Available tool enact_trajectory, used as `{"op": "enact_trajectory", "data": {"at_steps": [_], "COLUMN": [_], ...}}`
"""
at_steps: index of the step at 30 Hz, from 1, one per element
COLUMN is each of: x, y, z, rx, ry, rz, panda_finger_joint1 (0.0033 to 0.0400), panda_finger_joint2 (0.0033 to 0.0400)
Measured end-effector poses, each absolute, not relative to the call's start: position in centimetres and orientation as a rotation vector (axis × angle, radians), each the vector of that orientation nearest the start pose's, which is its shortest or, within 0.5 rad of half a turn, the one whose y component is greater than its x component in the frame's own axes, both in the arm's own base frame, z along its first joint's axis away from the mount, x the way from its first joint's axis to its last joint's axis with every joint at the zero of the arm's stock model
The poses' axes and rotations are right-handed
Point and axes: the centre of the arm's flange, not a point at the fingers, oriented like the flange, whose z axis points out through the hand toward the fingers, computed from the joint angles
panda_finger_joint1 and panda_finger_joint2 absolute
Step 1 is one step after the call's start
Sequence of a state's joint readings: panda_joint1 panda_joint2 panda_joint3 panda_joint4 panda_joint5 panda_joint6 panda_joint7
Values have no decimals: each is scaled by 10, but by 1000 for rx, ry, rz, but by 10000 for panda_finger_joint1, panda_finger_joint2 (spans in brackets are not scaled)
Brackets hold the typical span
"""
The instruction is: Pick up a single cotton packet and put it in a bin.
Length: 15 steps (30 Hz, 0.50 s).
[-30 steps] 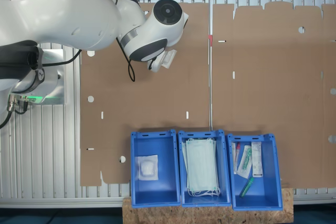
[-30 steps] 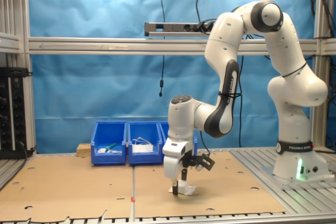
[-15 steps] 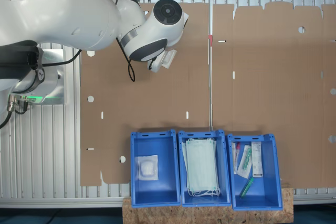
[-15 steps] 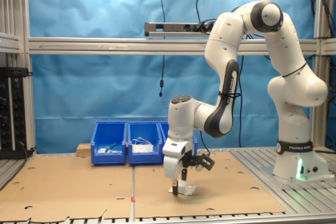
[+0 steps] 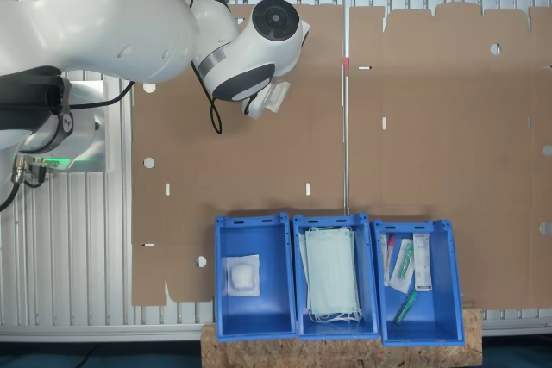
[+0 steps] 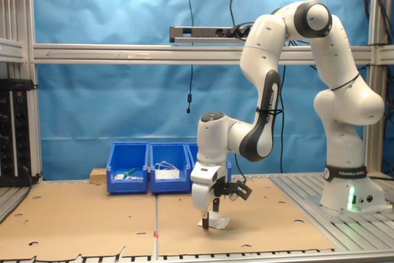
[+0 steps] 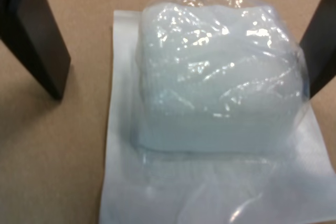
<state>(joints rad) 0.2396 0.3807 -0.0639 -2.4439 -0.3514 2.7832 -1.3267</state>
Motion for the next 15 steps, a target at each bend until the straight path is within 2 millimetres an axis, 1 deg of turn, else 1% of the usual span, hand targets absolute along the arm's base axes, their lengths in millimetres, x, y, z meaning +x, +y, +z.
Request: {"op": "enact_trajectory", "data": {"at_steps": [9, 10, 15], "x": [463, 463, 463], "y": [96, 96, 96], "z": [145, 145, 145], "rx": [1846, 1846, 1846], "ry": [2420, 2420, 2420], "rz": [-172, -172, -172], "panda_finger_joint1": [400, 361, 361], "panda_finger_joint2": [400, 361, 361]}}
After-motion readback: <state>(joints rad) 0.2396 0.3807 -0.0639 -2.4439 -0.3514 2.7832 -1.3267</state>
